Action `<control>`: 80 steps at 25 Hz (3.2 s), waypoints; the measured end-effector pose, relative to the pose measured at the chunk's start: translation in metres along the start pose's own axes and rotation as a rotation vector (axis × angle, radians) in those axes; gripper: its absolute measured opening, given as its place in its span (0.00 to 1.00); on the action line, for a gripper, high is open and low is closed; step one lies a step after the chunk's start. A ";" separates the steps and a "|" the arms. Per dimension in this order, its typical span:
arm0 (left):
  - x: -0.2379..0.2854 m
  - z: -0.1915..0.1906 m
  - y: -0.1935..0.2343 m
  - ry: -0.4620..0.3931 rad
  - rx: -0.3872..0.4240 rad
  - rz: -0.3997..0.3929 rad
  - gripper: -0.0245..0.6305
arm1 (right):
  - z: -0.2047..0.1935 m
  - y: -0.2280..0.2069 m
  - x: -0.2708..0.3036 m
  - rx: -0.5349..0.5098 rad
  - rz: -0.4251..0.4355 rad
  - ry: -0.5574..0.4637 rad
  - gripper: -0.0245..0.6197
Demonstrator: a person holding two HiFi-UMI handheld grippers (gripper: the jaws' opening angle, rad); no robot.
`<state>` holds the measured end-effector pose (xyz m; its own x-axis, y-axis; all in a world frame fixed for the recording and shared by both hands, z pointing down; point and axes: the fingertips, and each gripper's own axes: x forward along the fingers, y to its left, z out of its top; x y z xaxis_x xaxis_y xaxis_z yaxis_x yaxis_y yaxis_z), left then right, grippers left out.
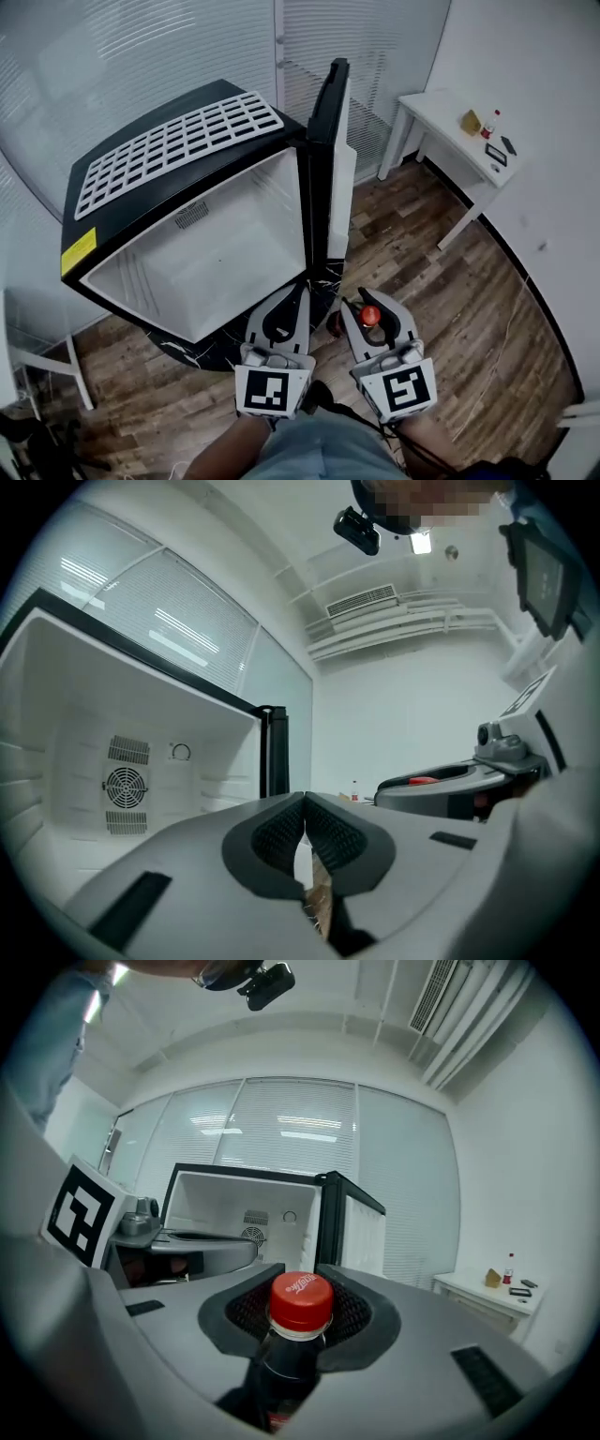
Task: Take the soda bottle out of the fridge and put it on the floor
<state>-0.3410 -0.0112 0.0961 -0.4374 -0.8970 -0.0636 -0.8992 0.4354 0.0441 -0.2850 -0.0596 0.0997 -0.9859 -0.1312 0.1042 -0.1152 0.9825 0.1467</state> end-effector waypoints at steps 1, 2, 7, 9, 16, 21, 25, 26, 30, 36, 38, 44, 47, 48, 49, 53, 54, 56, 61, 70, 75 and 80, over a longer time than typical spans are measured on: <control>0.001 -0.001 -0.005 0.001 -0.002 -0.032 0.06 | -0.003 -0.001 -0.006 0.006 -0.027 0.017 0.22; 0.002 -0.002 -0.011 0.005 -0.007 -0.064 0.06 | -0.007 -0.002 -0.012 0.016 -0.053 0.040 0.22; 0.006 -0.014 -0.040 0.032 -0.042 -0.225 0.06 | -0.019 -0.013 -0.043 0.046 -0.218 0.083 0.22; 0.006 -0.017 -0.053 0.040 -0.045 -0.283 0.06 | -0.024 -0.018 -0.057 0.054 -0.280 0.097 0.22; 0.007 -0.033 -0.110 0.075 -0.066 -0.466 0.06 | -0.034 -0.045 -0.120 0.053 -0.519 0.086 0.22; 0.002 -0.033 -0.170 0.076 -0.048 -0.600 0.06 | -0.054 -0.054 -0.176 0.105 -0.628 0.144 0.22; -0.008 -0.038 -0.219 0.089 -0.039 -0.681 0.06 | -0.068 -0.063 -0.221 0.136 -0.699 0.156 0.22; -0.012 -0.041 -0.231 0.095 -0.036 -0.701 0.06 | -0.072 -0.064 -0.233 0.144 -0.716 0.160 0.22; -0.027 -0.052 -0.279 0.116 -0.021 -0.777 0.06 | -0.084 -0.077 -0.279 0.139 -0.805 0.139 0.22; -0.045 -0.077 -0.337 0.155 0.004 -0.858 0.06 | -0.118 -0.086 -0.336 0.172 -0.882 0.165 0.22; -0.048 -0.090 -0.355 0.167 0.022 -0.881 0.06 | -0.131 -0.092 -0.350 0.181 -0.897 0.171 0.22; -0.053 -0.130 -0.402 0.210 0.043 -0.947 0.06 | -0.179 -0.107 -0.385 0.214 -0.943 0.202 0.22; -0.055 -0.151 -0.422 0.247 0.049 -0.964 0.06 | -0.203 -0.113 -0.402 0.245 -0.965 0.197 0.22; -0.056 -0.159 -0.427 0.260 0.054 -0.970 0.06 | -0.211 -0.114 -0.407 0.252 -0.972 0.196 0.22; -0.056 -0.167 -0.431 0.272 0.060 -0.975 0.06 | -0.219 -0.115 -0.410 0.257 -0.978 0.196 0.22; -0.053 -0.202 -0.441 0.305 0.075 -0.986 0.06 | -0.260 -0.113 -0.415 0.276 -0.990 0.229 0.22; -0.051 -0.212 -0.442 0.311 0.076 -0.984 0.06 | -0.272 -0.113 -0.415 0.282 -0.987 0.235 0.22; -0.049 -0.233 -0.443 0.326 0.080 -0.981 0.06 | -0.294 -0.111 -0.414 0.296 -0.981 0.243 0.22; -0.044 -0.278 -0.449 0.355 0.081 -0.966 0.06 | -0.345 -0.104 -0.418 0.338 -0.988 0.271 0.22; -0.050 -0.346 -0.457 0.411 0.074 -0.962 0.06 | -0.416 -0.094 -0.416 0.371 -0.985 0.267 0.22; -0.051 -0.383 -0.462 0.428 0.065 -0.953 0.06 | -0.453 -0.089 -0.418 0.389 -0.986 0.263 0.22; -0.053 -0.420 -0.465 0.441 0.074 -0.960 0.06 | -0.490 -0.086 -0.419 0.395 -0.985 0.280 0.22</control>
<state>0.1050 -0.1978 0.4982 0.4865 -0.8094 0.3289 -0.8707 -0.4803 0.1059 0.1972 -0.1546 0.5259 -0.3836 -0.8581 0.3413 -0.9172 0.3972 -0.0321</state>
